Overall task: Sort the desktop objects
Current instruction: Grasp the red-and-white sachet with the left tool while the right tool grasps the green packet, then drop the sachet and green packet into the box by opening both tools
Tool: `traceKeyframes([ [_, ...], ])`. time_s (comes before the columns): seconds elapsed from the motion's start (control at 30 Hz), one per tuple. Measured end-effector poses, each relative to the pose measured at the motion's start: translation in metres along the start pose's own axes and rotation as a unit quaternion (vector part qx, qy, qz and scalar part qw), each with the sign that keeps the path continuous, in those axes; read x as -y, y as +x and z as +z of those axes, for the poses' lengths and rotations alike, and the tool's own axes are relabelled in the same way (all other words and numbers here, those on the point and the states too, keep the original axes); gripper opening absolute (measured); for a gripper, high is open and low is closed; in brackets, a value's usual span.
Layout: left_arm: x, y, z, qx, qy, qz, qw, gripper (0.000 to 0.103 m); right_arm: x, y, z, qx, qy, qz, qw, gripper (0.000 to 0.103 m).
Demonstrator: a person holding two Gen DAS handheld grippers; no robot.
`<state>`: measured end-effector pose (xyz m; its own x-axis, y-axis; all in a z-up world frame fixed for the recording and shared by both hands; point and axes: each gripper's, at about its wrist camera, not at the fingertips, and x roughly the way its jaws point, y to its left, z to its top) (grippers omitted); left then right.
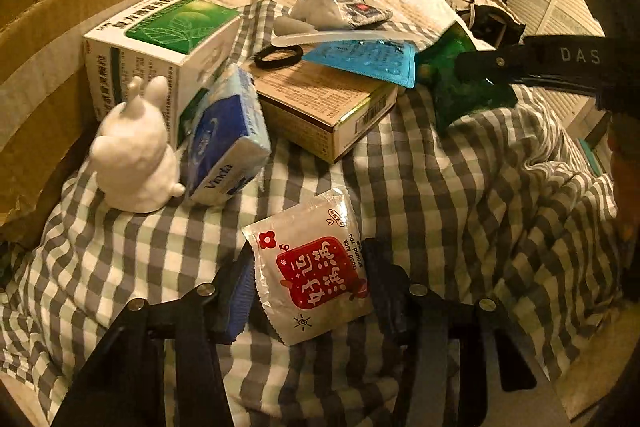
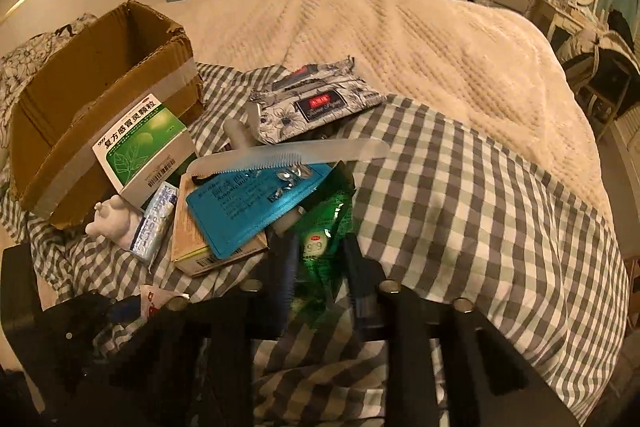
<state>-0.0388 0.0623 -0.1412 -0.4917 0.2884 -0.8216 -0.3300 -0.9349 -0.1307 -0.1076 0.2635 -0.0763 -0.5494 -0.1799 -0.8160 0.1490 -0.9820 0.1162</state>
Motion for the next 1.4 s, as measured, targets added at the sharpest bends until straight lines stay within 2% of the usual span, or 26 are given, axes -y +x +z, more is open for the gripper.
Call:
traceKeyframes([
  [0.23, -0.006, -0.024, -0.005, 0.021, -0.012, 0.005, 0.9997, 0.051, 0.008, -0.025, -0.008, 0.023, 0.027, -0.004, 0.999, 0.019],
  [0.43, -0.005, -0.054, -0.004, 0.054, 0.002, 0.014, 0.9985, 0.051, 0.006, -0.065, -0.014, 0.058, 0.041, 0.0, 0.997, 0.018],
  [0.67, -0.004, -0.081, 0.006, 0.077, -0.001, 0.014, 0.9969, 0.051, -0.023, -0.107, -0.019, 0.091, 0.025, 0.016, 0.995, 0.018],
  [0.9, -0.037, -0.138, 0.018, 0.12, -0.037, 0.022, 0.9919, 0.051, -0.053, -0.126, -0.019, 0.103, 0.002, 0.021, 0.994, 0.018],
  [1.1, -0.068, -0.174, 0.044, 0.168, -0.051, 0.041, 0.9836, 0.051, -0.081, -0.138, 0.0, 0.119, -0.019, 0.04, 0.992, 0.018],
  [1.4, -0.123, -0.178, 0.088, 0.201, -0.069, 0.073, 0.9743, 0.051, -0.14, -0.138, 0.058, 0.15, -0.065, 0.084, 0.983, 0.018],
])
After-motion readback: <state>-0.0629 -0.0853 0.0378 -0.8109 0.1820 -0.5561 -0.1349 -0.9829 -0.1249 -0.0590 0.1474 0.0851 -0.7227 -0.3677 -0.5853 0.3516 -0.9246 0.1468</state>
